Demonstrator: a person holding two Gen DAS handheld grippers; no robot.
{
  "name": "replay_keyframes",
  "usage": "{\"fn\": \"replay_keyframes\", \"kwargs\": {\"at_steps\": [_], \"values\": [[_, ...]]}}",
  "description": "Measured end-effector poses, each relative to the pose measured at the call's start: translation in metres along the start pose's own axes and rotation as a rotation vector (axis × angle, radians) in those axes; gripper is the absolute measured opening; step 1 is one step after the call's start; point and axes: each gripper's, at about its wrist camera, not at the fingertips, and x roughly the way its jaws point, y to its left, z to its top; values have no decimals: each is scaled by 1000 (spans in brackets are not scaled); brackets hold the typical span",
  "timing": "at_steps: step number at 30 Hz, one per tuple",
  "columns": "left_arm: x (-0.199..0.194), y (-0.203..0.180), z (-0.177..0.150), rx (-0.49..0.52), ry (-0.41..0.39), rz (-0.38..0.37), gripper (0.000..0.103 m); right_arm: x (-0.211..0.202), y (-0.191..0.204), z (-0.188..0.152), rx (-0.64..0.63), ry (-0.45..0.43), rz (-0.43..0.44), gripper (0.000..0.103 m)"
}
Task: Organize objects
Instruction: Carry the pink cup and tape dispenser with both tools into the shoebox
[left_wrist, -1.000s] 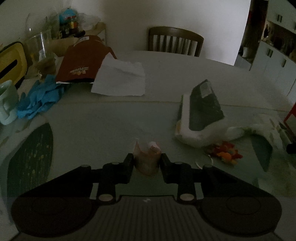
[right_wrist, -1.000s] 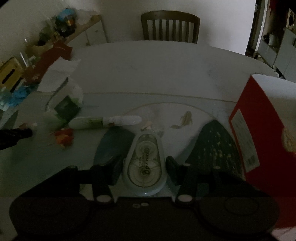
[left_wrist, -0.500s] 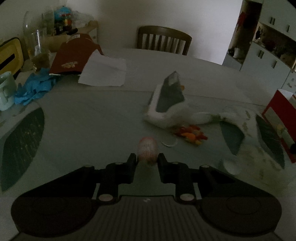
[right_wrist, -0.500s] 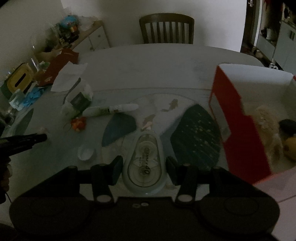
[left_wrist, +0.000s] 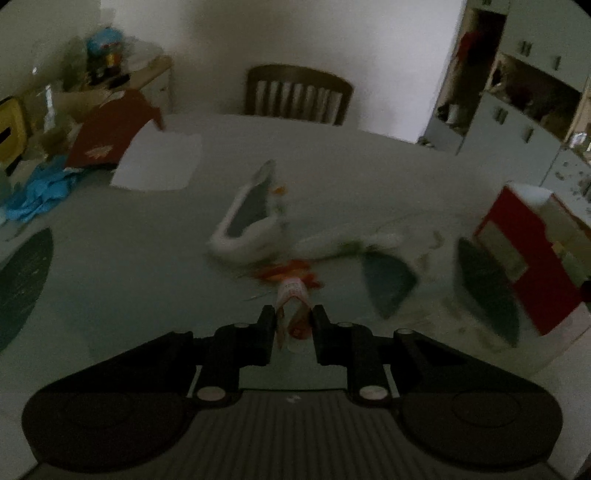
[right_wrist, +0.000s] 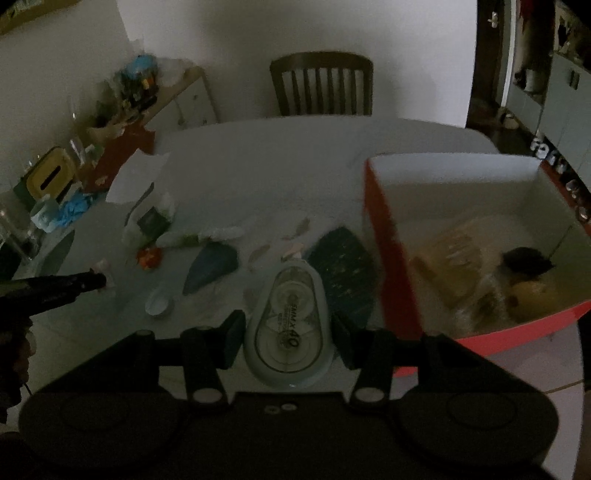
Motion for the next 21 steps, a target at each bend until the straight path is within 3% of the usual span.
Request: {"fn": "replay_keyframes", "kwargs": {"at_steps": [9, 21], "values": [[-10, -81, 25, 79, -35, -114, 20, -28, -51, 9, 3, -59, -18, 50], [7, -192, 54, 200, -53, -223, 20, -45, -132, 10, 44, -103, -73, 50]]}}
